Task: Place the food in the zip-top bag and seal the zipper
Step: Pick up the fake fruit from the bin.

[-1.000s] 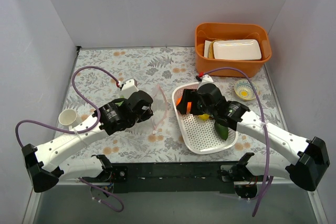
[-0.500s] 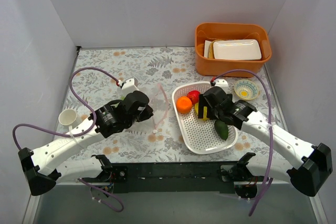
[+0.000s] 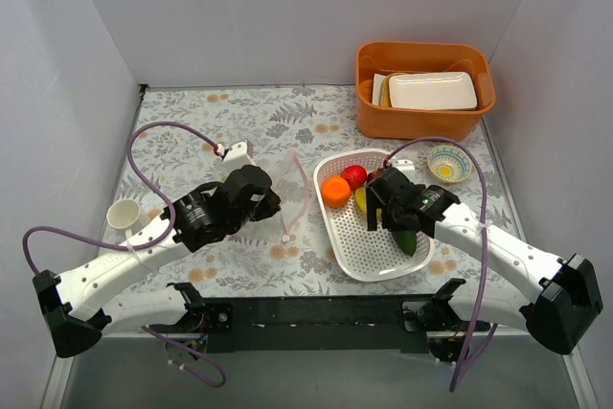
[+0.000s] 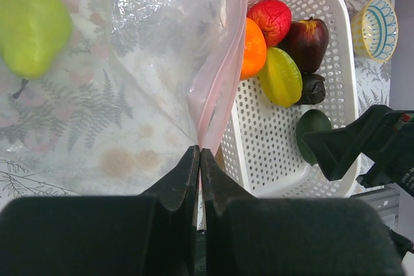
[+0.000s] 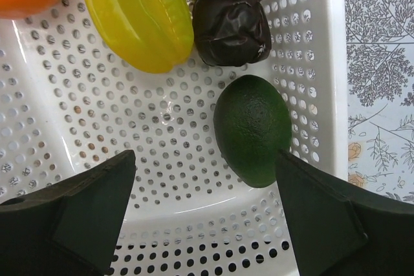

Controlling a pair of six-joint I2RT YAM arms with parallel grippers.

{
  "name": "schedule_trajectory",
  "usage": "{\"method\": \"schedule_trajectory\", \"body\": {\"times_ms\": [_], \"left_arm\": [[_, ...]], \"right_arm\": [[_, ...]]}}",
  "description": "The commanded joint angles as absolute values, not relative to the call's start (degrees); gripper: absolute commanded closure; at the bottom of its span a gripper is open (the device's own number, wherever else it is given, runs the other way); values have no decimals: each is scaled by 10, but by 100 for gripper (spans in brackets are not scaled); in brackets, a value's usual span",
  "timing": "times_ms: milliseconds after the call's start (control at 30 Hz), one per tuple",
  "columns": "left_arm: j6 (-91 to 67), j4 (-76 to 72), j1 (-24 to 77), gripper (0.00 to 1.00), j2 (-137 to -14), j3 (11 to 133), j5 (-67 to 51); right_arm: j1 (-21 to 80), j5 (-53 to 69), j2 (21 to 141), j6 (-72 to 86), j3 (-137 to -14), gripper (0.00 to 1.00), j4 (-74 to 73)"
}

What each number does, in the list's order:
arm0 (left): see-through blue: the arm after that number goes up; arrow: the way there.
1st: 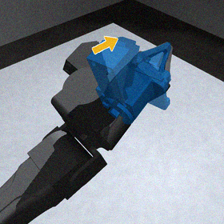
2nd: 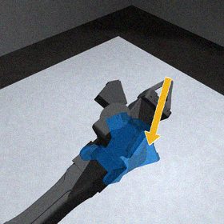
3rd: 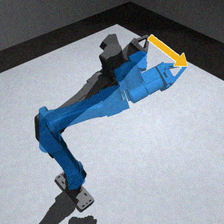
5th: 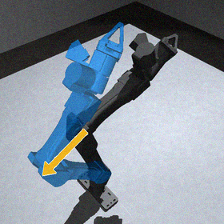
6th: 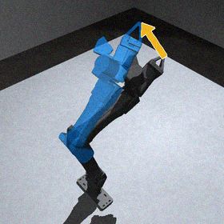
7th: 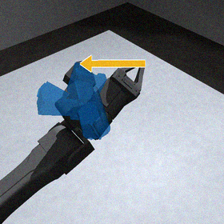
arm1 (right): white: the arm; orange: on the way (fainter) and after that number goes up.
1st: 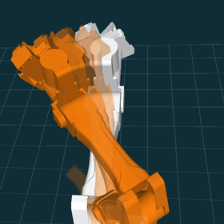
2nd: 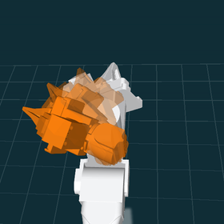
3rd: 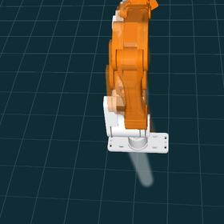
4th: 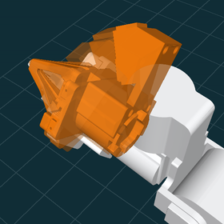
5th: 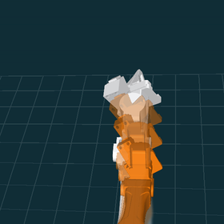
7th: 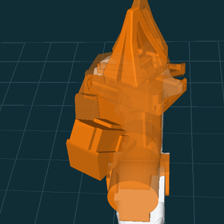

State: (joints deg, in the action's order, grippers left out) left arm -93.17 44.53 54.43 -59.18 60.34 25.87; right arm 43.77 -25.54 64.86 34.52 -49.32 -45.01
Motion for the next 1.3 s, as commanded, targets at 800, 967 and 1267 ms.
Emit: {"method": "schedule_trajectory", "body": {"times_ms": [800,967,1267], "left_arm": [[-943,454,542,100,-628,613,248],[-942,453,541,100,-628,611,246],[-940,458,542,100,-625,615,250]], "right_arm": [[365,-96,678,305,-410,26,-323],[365,-74,681,305,-416,34,-304],[366,-33,700,294,-429,23,-277]]}}
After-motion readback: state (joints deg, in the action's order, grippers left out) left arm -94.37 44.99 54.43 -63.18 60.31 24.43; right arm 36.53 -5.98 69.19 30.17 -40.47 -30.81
